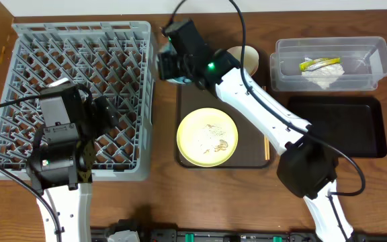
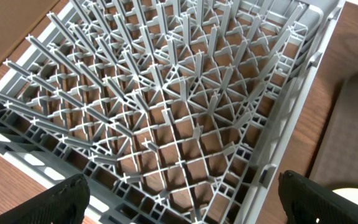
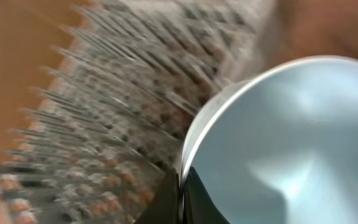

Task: Sort waste into correct bins and load items into the dishwasher
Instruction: 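Carry the blue bowl to the dish rack and set it in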

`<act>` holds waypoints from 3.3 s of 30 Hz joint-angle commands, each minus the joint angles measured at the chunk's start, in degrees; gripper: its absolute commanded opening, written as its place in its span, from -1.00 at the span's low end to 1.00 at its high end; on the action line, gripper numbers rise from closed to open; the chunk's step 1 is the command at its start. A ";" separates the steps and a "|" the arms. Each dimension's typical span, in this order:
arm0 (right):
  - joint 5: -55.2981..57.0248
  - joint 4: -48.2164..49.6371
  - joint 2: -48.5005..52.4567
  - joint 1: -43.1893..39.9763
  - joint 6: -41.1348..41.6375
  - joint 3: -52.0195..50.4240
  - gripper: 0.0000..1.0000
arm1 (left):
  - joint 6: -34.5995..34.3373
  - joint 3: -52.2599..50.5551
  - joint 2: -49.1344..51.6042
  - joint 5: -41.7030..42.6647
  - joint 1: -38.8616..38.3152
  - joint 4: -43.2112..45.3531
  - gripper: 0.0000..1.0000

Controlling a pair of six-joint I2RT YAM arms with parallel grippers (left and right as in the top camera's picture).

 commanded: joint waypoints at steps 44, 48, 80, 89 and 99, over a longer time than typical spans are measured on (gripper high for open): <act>-36.37 60.13 22.84 10.80 25.81 0.90 -0.98 | -0.68 1.38 0.11 -0.48 0.28 -0.15 0.96; -32.41 56.06 22.95 9.70 26.73 0.90 -0.87 | -0.68 1.38 0.11 -0.48 0.28 -0.15 0.96; -17.49 7.37 3.39 -2.47 2.91 6.36 -0.44 | -0.68 1.38 0.11 -0.48 0.28 -0.15 0.96; -18.36 7.85 3.82 1.27 -0.76 5.92 -0.77 | -0.68 1.38 0.11 -0.48 0.28 -0.15 0.95; -30.51 30.82 12.26 9.20 2.12 5.90 -0.71 | -0.68 1.38 0.11 -0.48 0.28 -0.15 0.96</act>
